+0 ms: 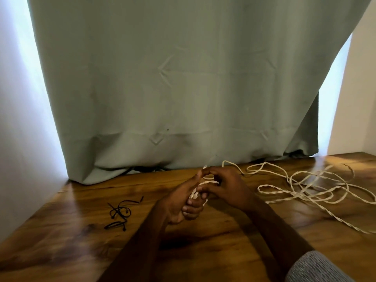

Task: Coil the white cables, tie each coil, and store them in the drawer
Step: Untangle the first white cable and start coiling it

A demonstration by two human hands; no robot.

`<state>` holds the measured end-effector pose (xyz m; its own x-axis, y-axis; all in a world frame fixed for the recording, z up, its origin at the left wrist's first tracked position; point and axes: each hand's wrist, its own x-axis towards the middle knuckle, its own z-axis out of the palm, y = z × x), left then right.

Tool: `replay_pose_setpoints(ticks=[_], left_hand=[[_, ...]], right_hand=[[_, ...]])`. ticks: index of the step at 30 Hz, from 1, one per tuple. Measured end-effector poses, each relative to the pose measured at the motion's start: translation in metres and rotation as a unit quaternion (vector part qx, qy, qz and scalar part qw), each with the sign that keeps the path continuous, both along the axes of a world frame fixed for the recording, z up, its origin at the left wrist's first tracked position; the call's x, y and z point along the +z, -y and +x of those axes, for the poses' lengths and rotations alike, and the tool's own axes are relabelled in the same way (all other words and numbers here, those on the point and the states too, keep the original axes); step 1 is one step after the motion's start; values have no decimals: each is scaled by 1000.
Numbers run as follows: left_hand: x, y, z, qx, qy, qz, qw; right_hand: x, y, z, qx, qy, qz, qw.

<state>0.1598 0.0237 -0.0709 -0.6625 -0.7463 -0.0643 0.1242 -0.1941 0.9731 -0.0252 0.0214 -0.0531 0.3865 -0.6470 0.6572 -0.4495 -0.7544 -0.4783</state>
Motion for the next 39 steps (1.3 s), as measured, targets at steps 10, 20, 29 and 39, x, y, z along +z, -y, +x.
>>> replay_pose_setpoints(ticks=[10, 20, 29, 39], left_hand=[[-1, -3, -6, 82, -160, -26, 983], [1, 1, 0, -30, -261, 67, 963], [11, 0, 16, 112, -359, 59, 925], [14, 6, 26, 178, -392, 40, 902]], right_hand=[[-5, 5, 12, 71, 147, 159, 974], [-8, 2, 11, 113, 225, 244, 937], [-17, 1, 3, -91, -112, 73, 987], [-14, -1, 26, -91, -351, 15, 932]])
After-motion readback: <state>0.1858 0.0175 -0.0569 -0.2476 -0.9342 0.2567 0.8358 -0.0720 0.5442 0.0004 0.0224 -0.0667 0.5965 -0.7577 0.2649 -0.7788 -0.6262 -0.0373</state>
